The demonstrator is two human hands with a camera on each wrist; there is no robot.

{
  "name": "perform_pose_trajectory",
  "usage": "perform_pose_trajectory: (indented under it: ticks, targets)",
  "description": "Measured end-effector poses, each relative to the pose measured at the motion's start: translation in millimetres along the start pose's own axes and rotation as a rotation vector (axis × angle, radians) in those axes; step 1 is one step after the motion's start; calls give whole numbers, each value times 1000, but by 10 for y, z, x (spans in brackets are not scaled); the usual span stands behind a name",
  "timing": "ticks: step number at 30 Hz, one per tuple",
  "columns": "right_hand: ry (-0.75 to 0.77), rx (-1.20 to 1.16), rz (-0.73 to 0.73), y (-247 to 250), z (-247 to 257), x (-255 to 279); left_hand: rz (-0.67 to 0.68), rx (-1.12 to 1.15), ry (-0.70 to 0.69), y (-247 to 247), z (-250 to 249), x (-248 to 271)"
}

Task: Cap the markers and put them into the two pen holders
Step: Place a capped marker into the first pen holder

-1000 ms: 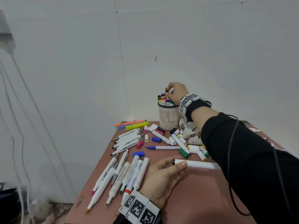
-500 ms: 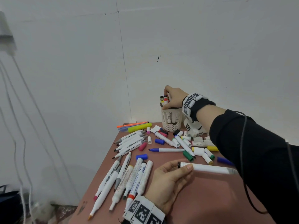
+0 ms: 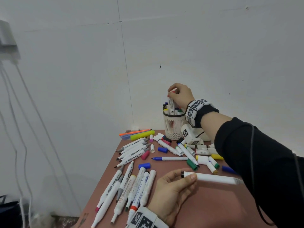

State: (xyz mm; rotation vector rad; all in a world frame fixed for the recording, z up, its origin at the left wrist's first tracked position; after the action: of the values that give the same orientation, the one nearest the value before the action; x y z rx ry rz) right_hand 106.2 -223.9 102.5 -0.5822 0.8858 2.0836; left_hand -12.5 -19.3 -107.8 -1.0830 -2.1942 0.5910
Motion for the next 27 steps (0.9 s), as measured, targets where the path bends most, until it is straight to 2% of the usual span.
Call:
perform_pose_trajectory:
  ticks: [2, 5, 7, 10, 13, 15, 17, 19, 20, 22, 24, 27]
  targets:
    - [-16, 43, 106, -92, 19, 1, -2, 2, 2, 2, 6, -1]
    - [27, 319, 385, -315, 17, 58, -3, 1, -2, 6, 12, -5]
    - [101, 468, 454, -391, 37, 92, -4, 2, -5, 11, 9, -10]
    - [162, 519, 429, -401, 93, 112, -3, -1, -5, 10, 7, -10]
    - [143, 545, 440, -409, 66, 97, -4, -4, -4, 8, 7, -1]
    - [109, 463, 346, -301, 83, 54, -5, -7, -7, 11, 3, -1]
    - [125, 402, 167, -93, 143, 12, -8, -6, -9, 15, -2, -7]
    - [145, 385, 110, 26, 140, 19, -11, -3, -10, 15, 0, -13]
    - [153, 378, 160, 11, 117, 44, -12, -2, -11, 16, -1, -14]
    - [211, 441, 362, -118, 91, 140, -13, -4, -16, 22, -7, -14]
    - [292, 653, 550, -218, 73, 274, -14, -7, -19, 26, -14, -15]
    - [358, 916, 631, -182, 95, 358, -11, -1, -25, 11, -28, 5]
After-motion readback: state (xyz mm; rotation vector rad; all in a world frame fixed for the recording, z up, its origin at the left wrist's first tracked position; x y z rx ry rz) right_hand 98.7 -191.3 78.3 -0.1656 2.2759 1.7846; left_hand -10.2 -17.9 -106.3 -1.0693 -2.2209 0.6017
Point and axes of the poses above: each hand's wrist, its own x-axis away from the middle knuckle, its own y-axis out of the back of the hand, z = x × y, the point moved 10 cm from there along -x, towards the middle knuckle, and after that the axes turned 6 degrees about y, right-handed, at the moved point
